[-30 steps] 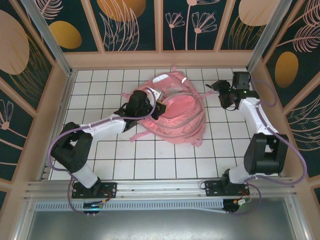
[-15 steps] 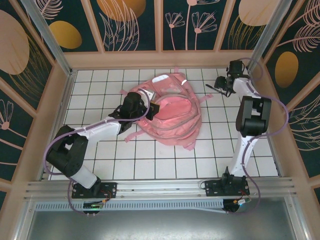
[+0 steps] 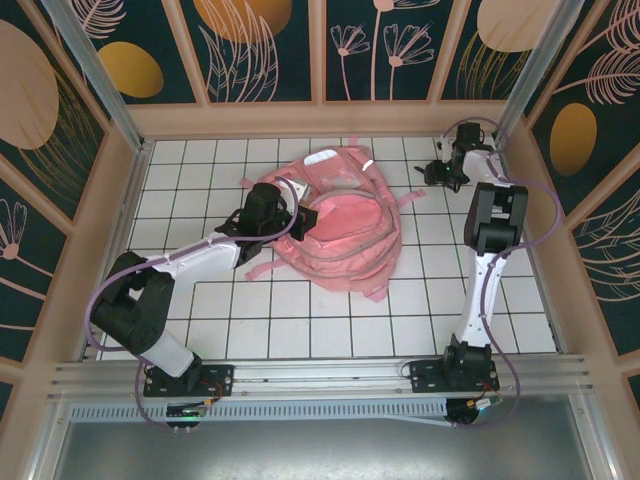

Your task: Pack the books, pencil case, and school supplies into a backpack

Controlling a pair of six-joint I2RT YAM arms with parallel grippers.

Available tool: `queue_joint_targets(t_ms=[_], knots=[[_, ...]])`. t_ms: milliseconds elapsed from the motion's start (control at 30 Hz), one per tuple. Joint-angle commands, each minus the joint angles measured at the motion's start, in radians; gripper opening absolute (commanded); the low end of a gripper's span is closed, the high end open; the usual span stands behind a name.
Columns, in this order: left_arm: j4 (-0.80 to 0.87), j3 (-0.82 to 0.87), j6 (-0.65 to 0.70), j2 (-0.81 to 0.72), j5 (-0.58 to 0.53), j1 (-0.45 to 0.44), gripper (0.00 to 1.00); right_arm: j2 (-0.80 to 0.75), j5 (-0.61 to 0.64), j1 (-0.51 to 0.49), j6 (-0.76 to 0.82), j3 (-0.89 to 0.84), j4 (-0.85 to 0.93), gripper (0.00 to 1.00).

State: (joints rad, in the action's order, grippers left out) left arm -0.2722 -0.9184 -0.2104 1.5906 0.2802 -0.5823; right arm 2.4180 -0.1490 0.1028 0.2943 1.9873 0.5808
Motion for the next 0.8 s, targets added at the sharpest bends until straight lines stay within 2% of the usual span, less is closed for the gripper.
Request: queue_joint_targets(t_ms=[0, 133, 267, 367, 467, 533, 633, 700, 767], knots=[[0.016, -0.026, -0.016, 0.012, 0.025, 0.006, 0.02, 0.062, -0.028, -0.013, 0.04, -0.003, 0.098, 0.5], [0.001, -0.023, -0.02, 0.017, 0.04, 0.006, 0.02, 0.081, 0.028, -0.047, 0.044, -0.011, 0.141, 0.29], [0.024, -0.045, -0.019, 0.023, 0.036, 0.006, 0.02, 0.088, 0.023, -0.068, -0.019, 0.024, 0.213, 0.17], [0.013, -0.047, -0.027, 0.019, 0.031, 0.006, 0.02, 0.084, 0.029, -0.078, -0.144, 0.055, 0.288, 0.08], [0.033, -0.079, -0.032, 0.025, 0.036, 0.006, 0.03, -0.001, 0.045, -0.081, -0.342, -0.047, 0.246, 0.01], [0.018, -0.084, -0.053, 0.025, 0.05, 0.006, 0.03, -0.133, -0.072, -0.076, -0.454, -0.2, 0.11, 0.01], [-0.028, -0.079, -0.101, 0.028, 0.074, 0.006, 0.02, -0.309, -0.327, -0.054, -0.648, -0.391, -0.085, 0.0], [-0.057, -0.079, -0.161, 0.027, 0.066, 0.006, 0.02, -0.389, -0.38, -0.056, -0.756, -0.462, -0.136, 0.0], [-0.102, -0.072, -0.227, 0.018, 0.059, 0.006, 0.02, -0.46, -0.353, -0.065, -0.843, -0.514, -0.147, 0.0]])
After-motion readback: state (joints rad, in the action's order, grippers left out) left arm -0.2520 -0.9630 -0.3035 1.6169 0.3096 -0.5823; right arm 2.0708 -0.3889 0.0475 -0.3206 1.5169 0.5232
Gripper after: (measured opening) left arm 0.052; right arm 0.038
